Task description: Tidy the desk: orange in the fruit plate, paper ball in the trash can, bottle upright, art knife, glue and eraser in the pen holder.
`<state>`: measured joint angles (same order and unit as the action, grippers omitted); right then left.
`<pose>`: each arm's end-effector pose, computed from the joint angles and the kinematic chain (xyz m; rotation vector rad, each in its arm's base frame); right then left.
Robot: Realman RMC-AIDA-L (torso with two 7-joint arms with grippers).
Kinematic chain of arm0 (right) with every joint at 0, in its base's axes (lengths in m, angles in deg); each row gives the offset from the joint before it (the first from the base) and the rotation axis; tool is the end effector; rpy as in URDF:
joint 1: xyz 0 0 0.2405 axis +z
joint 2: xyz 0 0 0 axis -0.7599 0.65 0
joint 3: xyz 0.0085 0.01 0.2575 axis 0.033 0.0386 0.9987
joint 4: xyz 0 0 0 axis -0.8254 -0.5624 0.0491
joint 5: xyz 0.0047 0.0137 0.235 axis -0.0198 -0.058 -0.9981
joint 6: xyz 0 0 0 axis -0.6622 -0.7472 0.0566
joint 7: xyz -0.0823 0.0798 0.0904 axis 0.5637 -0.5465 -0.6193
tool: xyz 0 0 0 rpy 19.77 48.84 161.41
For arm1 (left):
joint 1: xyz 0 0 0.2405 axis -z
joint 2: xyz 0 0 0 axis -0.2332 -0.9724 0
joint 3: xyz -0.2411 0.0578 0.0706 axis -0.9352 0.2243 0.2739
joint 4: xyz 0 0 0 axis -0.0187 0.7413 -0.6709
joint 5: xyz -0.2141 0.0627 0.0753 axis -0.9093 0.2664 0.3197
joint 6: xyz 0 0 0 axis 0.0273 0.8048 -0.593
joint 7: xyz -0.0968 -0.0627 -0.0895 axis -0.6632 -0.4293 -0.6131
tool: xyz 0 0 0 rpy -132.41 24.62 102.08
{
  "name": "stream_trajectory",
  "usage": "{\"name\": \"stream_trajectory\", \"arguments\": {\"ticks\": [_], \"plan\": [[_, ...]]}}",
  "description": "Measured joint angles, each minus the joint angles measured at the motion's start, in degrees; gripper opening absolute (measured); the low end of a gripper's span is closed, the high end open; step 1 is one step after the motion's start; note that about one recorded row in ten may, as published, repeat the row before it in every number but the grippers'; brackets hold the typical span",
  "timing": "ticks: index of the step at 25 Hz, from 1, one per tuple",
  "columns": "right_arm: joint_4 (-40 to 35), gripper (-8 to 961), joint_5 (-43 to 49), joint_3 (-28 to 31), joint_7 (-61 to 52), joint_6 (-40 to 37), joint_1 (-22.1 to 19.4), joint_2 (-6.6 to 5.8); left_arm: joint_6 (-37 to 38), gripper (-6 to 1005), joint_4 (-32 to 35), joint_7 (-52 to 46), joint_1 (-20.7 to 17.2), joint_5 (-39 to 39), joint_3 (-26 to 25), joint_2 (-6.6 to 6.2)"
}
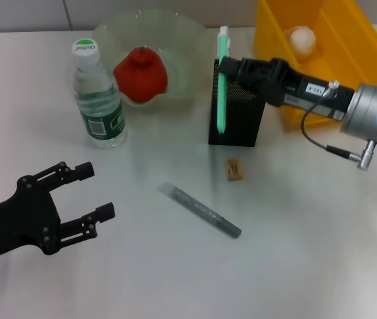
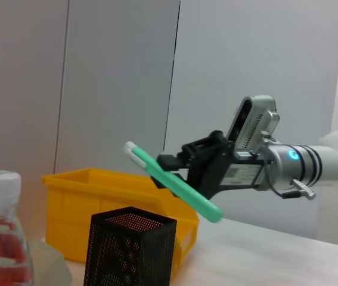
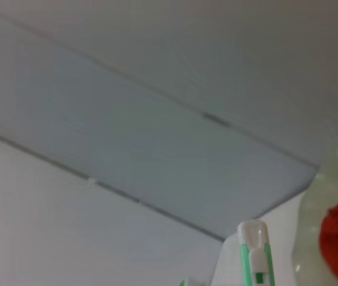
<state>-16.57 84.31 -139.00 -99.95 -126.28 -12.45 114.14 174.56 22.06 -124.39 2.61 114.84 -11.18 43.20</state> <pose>0.2367 0.3836 -0.0510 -2.2180 1.7542 1.3009 -0.3420 0.2450 -0.0009 -2.5638 -0.4217 -0.9483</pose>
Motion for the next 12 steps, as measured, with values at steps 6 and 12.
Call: {"name": "stream_trajectory", "arguments": {"ticks": [6, 12], "plan": [[-0.59, 171, -0.08, 3.49, -0.50, 4.97, 0.75, 0.30, 0.02, 783, 0.00, -0.01, -0.03, 0.02, 0.00, 0.12], [-1.12, 171, -0.10, 4.73, -0.50, 8.76, 1.72, 0.44, 0.02, 783, 0.00, -0.03, -0.06, -0.05, 0.00, 0.18]]}}
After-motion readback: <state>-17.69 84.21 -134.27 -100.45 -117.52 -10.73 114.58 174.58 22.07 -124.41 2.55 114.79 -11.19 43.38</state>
